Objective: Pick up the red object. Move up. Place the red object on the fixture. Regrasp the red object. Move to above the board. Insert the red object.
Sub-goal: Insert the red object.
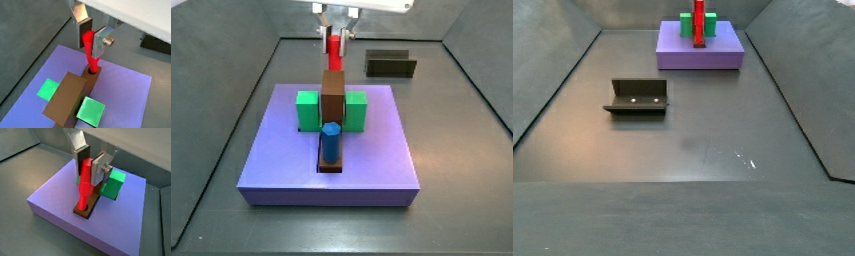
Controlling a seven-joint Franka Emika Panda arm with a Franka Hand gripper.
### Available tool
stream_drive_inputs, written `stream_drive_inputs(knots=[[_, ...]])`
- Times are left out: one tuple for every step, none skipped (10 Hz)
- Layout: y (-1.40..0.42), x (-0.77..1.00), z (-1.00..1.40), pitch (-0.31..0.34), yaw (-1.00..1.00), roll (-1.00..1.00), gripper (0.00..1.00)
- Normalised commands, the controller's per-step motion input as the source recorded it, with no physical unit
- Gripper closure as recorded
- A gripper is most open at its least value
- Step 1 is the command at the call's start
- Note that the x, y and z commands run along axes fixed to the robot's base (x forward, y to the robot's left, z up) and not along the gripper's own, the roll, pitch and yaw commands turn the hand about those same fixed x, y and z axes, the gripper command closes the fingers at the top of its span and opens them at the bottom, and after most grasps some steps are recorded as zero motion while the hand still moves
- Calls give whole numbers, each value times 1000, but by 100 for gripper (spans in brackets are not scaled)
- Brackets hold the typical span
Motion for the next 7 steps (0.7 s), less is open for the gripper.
stream_drive_inputs(knots=[[-3,-97,-109,0,0,-9,100],[-20,-220,-80,-23,0,0,100],[-109,-166,-171,-71,11,-34,100],[-100,-154,-154,-63,0,-39,100],[-97,-120,-131,-43,0,-44,100],[-117,-71,-100,-27,0,-50,100],[-89,0,-163,-27,0,-50,100]])
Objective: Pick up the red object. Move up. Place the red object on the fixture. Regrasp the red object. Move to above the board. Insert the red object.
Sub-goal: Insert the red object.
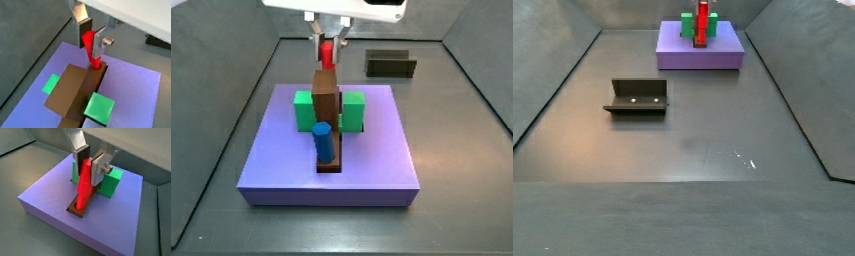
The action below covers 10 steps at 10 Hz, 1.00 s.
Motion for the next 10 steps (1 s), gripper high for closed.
stream_drive_inputs(knots=[[-46,220,-274,0,0,-14,100],[0,220,-343,0,0,-7,100],[0,203,-357,0,0,-17,100],[57,189,-346,0,0,-51,100],[123,123,-371,0,0,-97,100],[229,129,-423,0,0,-140,100],[317,114,-431,0,0,-146,100],[263,54,-377,0,0,-79,100],[243,0,-237,0,0,-46,100],[0,-111,-23,-13,100,0,100]])
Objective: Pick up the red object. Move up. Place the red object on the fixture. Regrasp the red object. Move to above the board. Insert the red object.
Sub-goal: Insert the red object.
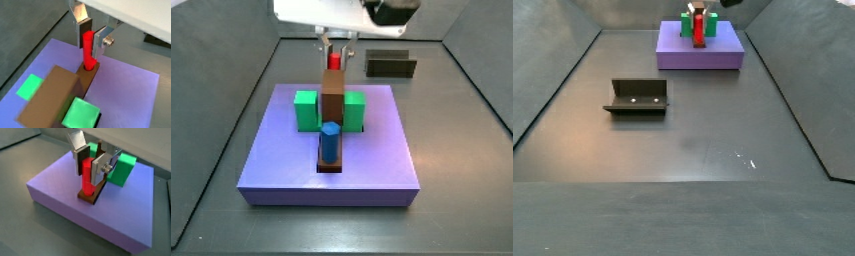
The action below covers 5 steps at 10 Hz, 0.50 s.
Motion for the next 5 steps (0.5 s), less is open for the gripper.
stream_drive_inputs(knots=[[-151,-280,0,-67,174,91,100],[-211,-249,0,-77,157,119,100],[-226,-191,-129,-123,131,101,100],[-226,-154,-157,-124,151,106,100],[-14,6,-246,0,0,4,100]])
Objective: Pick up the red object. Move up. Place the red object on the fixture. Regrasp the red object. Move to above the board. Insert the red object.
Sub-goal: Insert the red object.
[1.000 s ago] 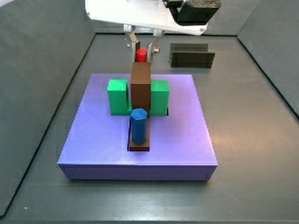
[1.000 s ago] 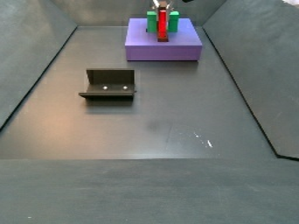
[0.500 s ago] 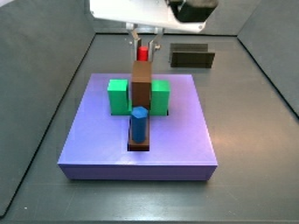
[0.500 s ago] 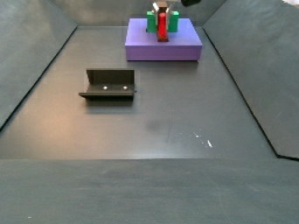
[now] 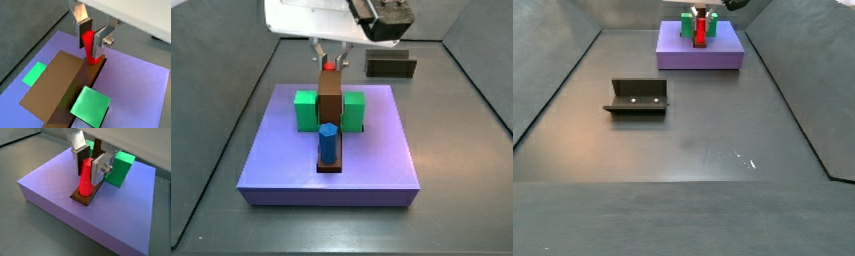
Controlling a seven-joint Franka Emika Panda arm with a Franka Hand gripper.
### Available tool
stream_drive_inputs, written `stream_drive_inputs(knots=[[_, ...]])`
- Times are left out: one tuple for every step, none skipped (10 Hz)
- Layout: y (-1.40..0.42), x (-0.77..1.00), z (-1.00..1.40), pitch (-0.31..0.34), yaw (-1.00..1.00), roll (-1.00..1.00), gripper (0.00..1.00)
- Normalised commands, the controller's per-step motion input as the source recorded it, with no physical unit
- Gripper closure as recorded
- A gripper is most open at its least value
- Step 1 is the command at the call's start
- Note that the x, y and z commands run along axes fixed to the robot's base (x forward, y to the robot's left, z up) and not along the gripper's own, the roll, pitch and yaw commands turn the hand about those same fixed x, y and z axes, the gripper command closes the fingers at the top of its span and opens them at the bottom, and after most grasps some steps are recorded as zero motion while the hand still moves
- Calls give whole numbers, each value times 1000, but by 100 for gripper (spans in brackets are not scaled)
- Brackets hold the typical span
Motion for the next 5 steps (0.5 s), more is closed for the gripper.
stream_drive_inputs(knots=[[23,166,-377,0,0,0,100],[143,171,-423,0,-49,0,100],[40,83,-311,0,-34,0,100],[0,11,0,0,-9,-16,100],[0,0,0,0,0,0,100]])
